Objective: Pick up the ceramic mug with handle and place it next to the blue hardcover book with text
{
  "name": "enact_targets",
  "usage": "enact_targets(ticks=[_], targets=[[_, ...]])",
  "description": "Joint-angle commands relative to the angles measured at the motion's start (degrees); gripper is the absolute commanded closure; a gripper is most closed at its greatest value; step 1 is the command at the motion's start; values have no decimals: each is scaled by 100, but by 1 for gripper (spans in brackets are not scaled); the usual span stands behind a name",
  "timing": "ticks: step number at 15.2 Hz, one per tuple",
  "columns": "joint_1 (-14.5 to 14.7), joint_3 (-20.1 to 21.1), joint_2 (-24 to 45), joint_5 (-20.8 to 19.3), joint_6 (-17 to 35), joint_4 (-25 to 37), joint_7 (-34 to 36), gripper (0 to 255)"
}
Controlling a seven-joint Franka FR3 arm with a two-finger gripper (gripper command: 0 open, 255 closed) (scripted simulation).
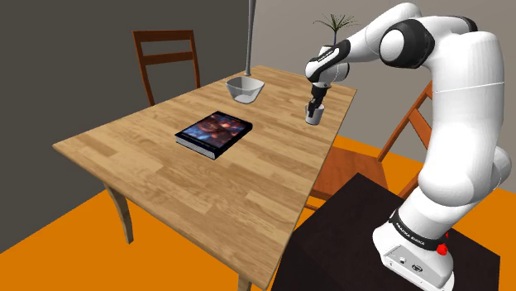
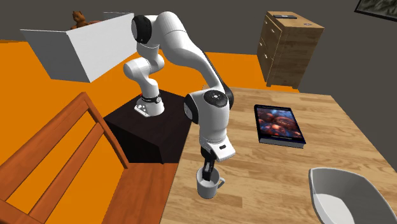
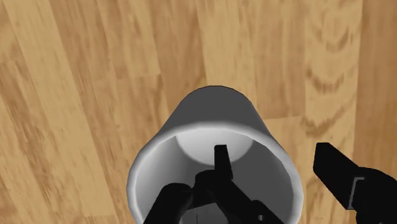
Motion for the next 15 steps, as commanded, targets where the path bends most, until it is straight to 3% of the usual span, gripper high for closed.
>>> enact_targets(ticks=[1, 9, 15], targets=[[0, 0, 0, 0, 0, 0, 0, 255], [0, 0, 0, 0, 1, 0, 0, 255], [32, -48, -244, -76, -351, 114, 35, 255]])
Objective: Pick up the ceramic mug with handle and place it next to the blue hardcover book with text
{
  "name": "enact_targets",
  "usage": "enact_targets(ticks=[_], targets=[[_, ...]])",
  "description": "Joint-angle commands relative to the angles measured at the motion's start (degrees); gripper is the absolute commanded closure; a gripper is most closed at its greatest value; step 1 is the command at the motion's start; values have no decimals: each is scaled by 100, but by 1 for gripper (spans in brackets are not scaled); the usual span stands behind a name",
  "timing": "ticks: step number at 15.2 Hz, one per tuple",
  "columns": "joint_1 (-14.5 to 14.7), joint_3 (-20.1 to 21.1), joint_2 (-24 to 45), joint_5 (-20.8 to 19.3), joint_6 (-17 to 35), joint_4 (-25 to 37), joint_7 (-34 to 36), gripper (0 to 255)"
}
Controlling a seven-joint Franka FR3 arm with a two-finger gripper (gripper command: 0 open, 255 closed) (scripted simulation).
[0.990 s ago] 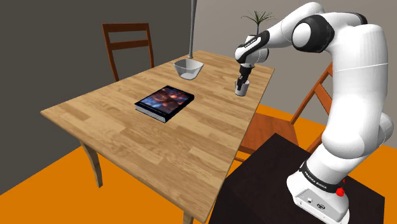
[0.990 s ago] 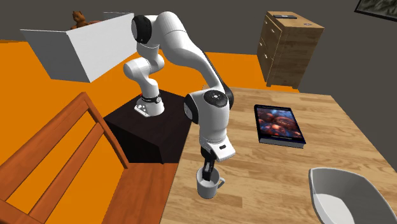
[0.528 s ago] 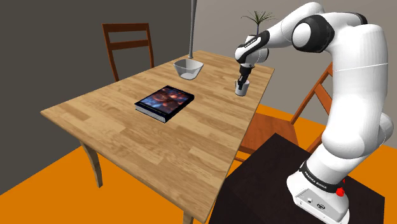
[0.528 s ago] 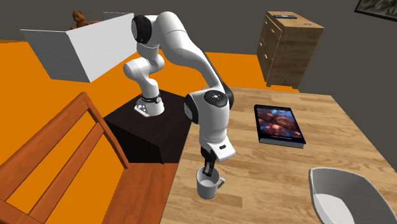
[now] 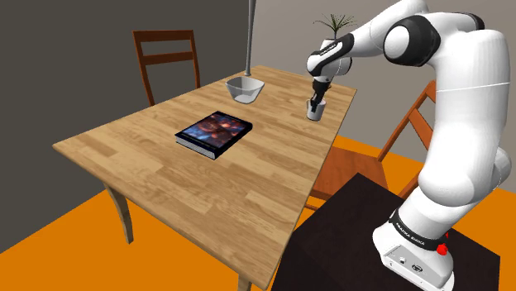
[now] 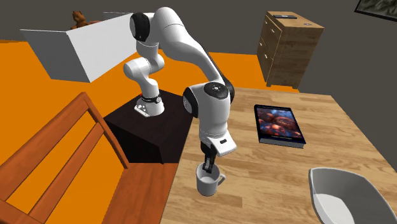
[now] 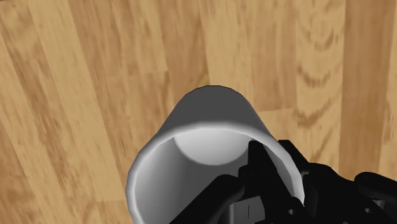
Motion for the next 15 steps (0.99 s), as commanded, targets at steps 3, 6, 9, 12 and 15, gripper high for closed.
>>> enact_targets(ticks=[3, 6, 9, 12, 15], targets=[[25, -27, -151, -49, -239, 91, 30, 255], [36, -45, -253, -82, -425, 179, 45, 255], [45, -62, -346, -113, -615, 279, 58, 255], [52, -76, -430, -141, -810, 393, 69, 255], [56, -89, -505, -166, -1009, 519, 79, 255]])
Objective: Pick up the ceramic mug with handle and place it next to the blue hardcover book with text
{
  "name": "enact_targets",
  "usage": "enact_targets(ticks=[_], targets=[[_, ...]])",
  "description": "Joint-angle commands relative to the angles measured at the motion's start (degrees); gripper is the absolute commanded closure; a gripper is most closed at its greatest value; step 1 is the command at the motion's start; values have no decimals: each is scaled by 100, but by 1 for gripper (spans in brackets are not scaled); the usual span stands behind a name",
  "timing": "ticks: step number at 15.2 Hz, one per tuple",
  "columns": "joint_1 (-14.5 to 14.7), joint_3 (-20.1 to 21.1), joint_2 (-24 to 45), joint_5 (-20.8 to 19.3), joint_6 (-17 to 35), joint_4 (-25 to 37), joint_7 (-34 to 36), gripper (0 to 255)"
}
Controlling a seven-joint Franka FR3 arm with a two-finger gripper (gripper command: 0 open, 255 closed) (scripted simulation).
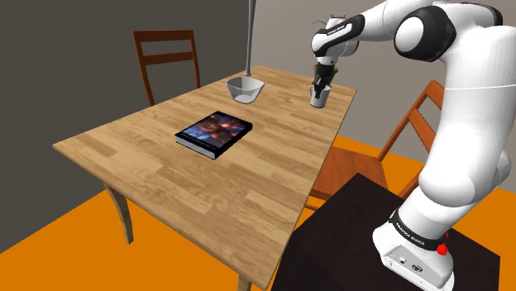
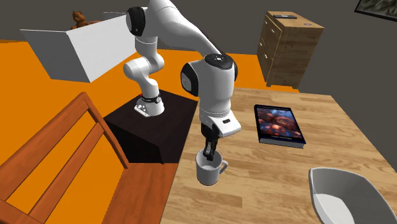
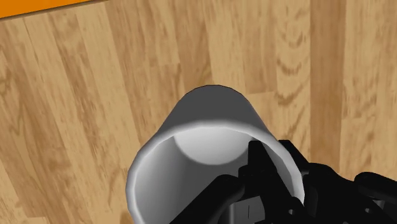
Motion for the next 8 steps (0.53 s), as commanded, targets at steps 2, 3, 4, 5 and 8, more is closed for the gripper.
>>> enact_targets(ticks=[2, 3, 4, 5, 8], targets=[[4, -11, -67, -23, -198, 134, 10, 255], [4, -15, -87, -30, -266, 182, 12, 255], [5, -18, -107, -36, -335, 232, 15, 255], [5, -22, -125, -42, -404, 284, 17, 255], [3, -30, -172, -59, -614, 449, 22, 255]])
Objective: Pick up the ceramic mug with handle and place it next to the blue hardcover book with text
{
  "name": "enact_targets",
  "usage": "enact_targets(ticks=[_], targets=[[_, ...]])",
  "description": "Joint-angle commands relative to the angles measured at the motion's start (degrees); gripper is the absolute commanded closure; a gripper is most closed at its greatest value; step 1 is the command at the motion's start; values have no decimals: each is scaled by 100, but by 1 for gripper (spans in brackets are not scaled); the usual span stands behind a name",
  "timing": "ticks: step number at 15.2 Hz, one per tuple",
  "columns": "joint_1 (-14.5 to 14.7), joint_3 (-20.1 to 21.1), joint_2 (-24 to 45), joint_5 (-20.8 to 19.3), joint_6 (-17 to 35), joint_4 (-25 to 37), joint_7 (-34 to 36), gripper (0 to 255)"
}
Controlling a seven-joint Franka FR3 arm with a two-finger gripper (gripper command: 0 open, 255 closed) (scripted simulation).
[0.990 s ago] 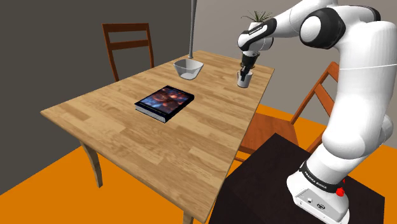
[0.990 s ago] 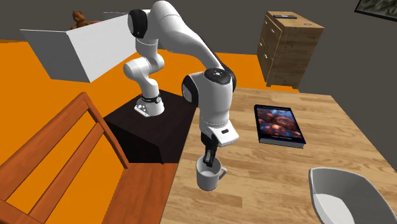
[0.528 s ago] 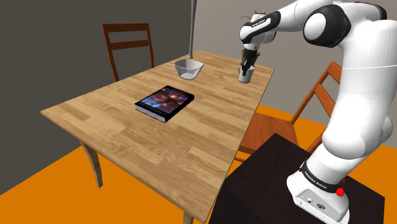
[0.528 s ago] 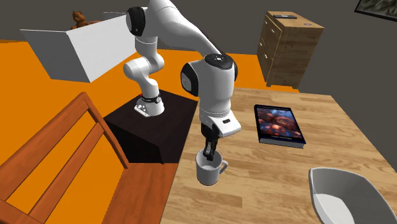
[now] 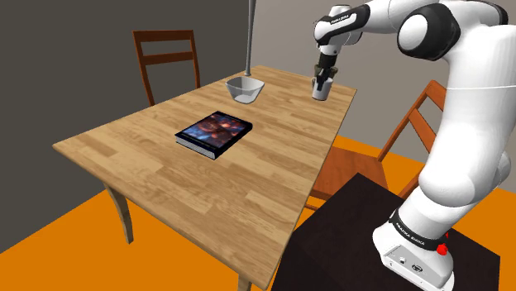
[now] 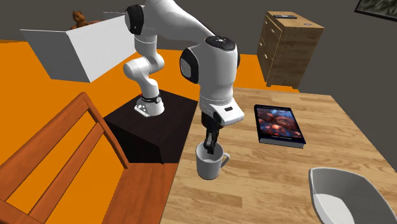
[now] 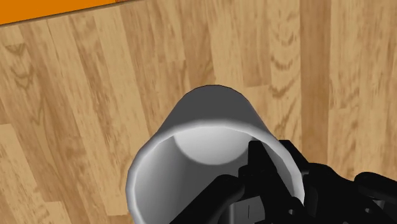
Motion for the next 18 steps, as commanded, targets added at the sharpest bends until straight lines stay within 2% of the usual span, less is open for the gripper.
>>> enact_targets(ticks=[1, 4, 11, 18], targets=[[10, -7, -63, -20, -128, 67, 12, 255], [5, -13, -93, -30, -327, 238, 14, 255], [690, 185, -971, -380, -5, -954, 917, 255], [1264, 513, -1580, -632, 130, -1719, 1883, 255]])
